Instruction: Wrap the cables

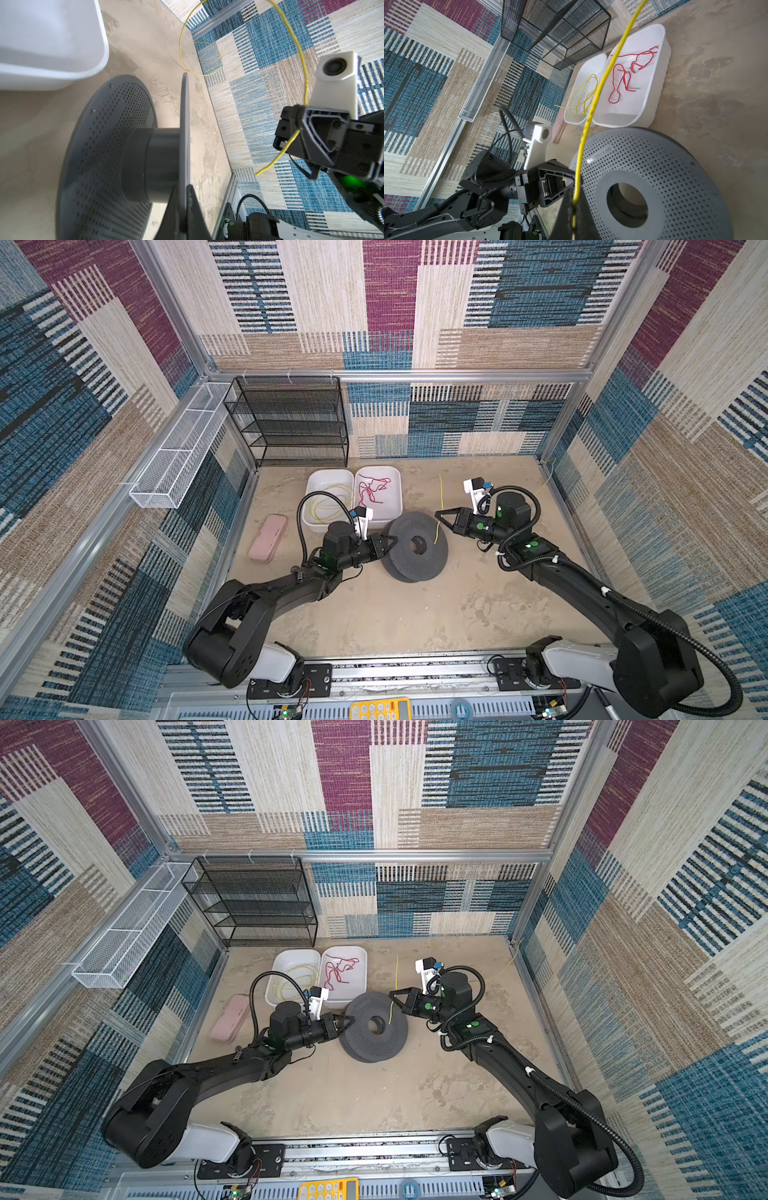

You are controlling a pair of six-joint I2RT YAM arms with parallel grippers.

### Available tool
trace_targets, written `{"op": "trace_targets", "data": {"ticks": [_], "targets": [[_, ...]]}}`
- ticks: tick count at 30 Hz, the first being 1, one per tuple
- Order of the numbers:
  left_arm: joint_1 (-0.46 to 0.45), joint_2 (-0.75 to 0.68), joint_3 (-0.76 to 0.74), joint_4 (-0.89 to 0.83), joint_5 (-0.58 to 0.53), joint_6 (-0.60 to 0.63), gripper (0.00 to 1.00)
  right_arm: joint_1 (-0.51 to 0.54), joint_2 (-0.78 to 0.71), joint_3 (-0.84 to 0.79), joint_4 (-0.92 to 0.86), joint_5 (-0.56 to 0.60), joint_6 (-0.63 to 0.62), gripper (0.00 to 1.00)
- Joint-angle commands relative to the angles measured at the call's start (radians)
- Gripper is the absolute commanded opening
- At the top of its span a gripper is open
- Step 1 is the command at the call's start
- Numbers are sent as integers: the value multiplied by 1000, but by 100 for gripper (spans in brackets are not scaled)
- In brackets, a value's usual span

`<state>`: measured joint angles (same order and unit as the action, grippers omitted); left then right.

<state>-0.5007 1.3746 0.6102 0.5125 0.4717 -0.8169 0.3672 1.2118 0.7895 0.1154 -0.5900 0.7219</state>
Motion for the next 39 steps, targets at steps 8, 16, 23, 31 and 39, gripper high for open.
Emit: {"op": "trace_targets", "data": {"ticks": [8, 16, 23, 31, 39], "targets": [[-161, -128, 326, -730, -613, 357, 0, -1, -17, 4, 81, 26, 42, 0], [-277, -9, 459, -813, -835, 326, 0, -1, -29, 7, 85, 28, 50, 0], [-370, 74, 515, -810, -974, 291, 0, -2, -57, -5, 64, 48, 34, 0], [-424, 128, 558, -843, -1025, 249, 6, -4, -68, -13, 58, 57, 21, 0], [-476, 118, 576, -898, -1065, 182, 5, -7, -67, -23, 77, 54, 27, 0]]}}
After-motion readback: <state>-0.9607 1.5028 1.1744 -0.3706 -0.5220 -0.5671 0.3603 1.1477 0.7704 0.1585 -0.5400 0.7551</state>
